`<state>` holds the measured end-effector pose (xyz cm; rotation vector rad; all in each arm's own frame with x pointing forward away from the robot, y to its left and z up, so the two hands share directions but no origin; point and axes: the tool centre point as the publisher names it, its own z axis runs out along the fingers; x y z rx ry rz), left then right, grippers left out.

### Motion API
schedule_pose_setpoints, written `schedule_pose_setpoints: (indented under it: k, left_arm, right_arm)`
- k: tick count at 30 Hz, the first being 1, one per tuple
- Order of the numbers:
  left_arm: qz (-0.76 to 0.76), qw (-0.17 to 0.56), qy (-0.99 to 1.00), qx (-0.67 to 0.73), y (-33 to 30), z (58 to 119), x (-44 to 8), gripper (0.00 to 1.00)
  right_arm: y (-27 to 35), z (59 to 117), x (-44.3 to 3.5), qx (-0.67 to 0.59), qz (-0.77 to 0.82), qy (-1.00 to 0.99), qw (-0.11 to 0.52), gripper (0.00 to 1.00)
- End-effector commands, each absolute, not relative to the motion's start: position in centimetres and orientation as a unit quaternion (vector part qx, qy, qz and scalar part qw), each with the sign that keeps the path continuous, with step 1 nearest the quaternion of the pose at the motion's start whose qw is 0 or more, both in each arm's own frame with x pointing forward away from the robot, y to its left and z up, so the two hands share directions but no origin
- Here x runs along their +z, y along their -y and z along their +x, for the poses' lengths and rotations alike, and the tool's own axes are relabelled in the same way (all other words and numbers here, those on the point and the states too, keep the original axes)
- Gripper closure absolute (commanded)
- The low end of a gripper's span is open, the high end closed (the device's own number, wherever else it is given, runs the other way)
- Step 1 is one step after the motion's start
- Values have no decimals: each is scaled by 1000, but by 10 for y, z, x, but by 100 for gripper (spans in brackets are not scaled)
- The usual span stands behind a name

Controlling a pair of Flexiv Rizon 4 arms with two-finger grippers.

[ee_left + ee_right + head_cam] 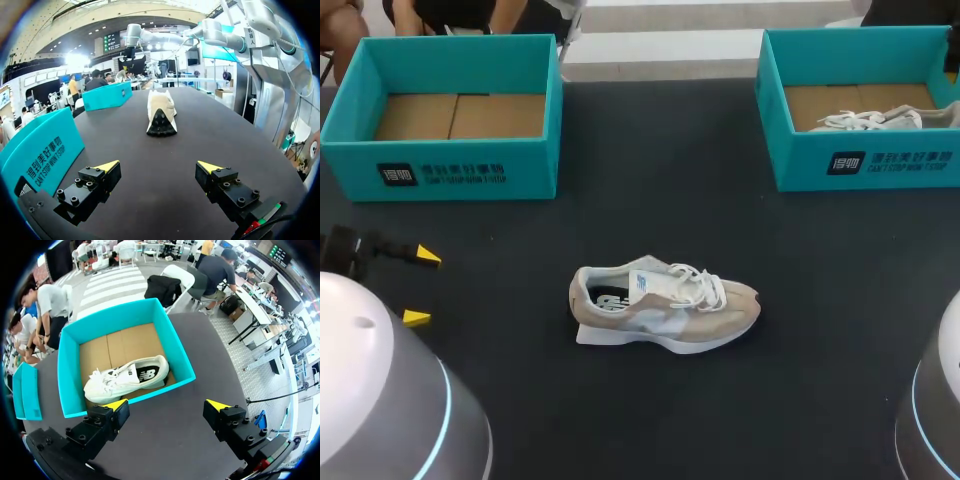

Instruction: Take the shoe out of the shoebox, open the shoe tongue, remove and reinsert the insole, then place the shoe into the shoebox

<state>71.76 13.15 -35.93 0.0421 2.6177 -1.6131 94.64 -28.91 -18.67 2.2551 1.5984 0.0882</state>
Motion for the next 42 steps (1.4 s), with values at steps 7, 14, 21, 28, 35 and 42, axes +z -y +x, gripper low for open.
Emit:
schedule_pose_setpoints:
  k: [7,14,21,28,35,42]
  left_arm:
    - [14,34,-852,-523,-131,717,-359,0]
    - [14,34,-852,-523,-131,717,-359,0]
    - [2,49,-847,-529,-103,719,-364,0]
    - [2,47,-833,-551,-62,724,-366,0]
    - [-14,32,-826,-563,-23,718,-371,0]
    - [-6,16,-818,-575,11,709,-373,0]
  right_arm:
    - [290,946,-187,32,801,-568,187,0]
    - [290,946,-187,32,801,-568,187,0]
    - [290,946,-187,32,801,-568,187,0]
    - [290,946,-187,32,801,-568,187,0]
    - [290,946,-187,32,801,-568,187,0]
    - [290,946,-187,32,801,-568,187,0]
